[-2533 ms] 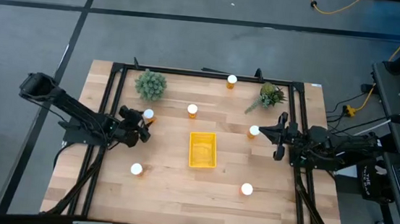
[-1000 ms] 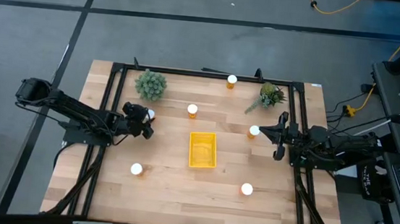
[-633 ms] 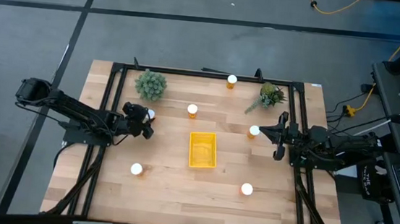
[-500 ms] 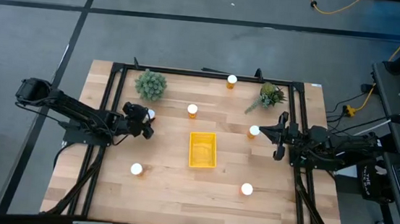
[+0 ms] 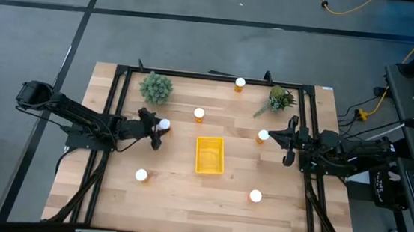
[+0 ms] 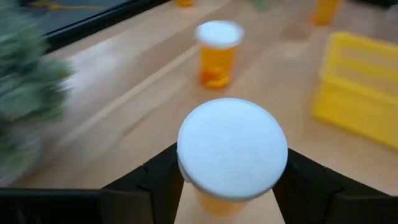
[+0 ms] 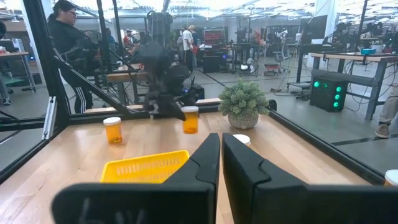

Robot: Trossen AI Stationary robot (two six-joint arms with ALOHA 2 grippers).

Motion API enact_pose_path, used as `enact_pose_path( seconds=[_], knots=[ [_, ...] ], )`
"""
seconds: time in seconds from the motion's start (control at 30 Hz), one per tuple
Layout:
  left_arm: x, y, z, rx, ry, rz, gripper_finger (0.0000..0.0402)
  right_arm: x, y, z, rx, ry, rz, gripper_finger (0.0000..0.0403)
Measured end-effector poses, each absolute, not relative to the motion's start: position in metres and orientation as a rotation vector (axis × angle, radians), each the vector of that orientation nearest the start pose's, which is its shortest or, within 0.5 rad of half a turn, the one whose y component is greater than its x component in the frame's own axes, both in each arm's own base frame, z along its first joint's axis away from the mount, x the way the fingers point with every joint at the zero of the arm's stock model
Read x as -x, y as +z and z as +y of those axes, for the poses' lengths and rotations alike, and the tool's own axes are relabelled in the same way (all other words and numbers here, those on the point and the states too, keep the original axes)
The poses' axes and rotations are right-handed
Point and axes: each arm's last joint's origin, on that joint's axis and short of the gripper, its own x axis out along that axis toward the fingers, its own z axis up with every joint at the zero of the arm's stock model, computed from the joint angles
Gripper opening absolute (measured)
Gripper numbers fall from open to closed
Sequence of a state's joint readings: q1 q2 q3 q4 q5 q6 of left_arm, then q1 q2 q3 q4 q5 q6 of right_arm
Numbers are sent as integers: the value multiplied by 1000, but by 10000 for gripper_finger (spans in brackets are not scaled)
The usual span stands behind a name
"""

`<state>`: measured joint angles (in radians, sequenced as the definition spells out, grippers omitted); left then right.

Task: Pick and place pill bottles into a basket
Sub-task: Put the orange pill bottle into the yellow bin

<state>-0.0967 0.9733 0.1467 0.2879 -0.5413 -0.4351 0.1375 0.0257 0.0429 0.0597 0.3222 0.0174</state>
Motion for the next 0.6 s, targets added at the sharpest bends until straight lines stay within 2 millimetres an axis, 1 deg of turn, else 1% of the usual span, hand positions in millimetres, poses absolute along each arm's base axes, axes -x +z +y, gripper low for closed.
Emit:
enact_pose_path(
  seconds=[0.1,0.23,0.43,0.6],
  knots=[
    [-165,139,-3,258,453,377,208,-95,182,4,-35,-184,-77,23],
    [-168,144,-5,267,390,337,208,-95,182,4,-35,-183,-77,23],
    [-169,146,-5,223,354,332,208,-95,182,4,-39,-183,-80,23],
    [-170,147,-6,222,331,326,207,-95,182,4,-40,-183,-81,23]
  ],
)
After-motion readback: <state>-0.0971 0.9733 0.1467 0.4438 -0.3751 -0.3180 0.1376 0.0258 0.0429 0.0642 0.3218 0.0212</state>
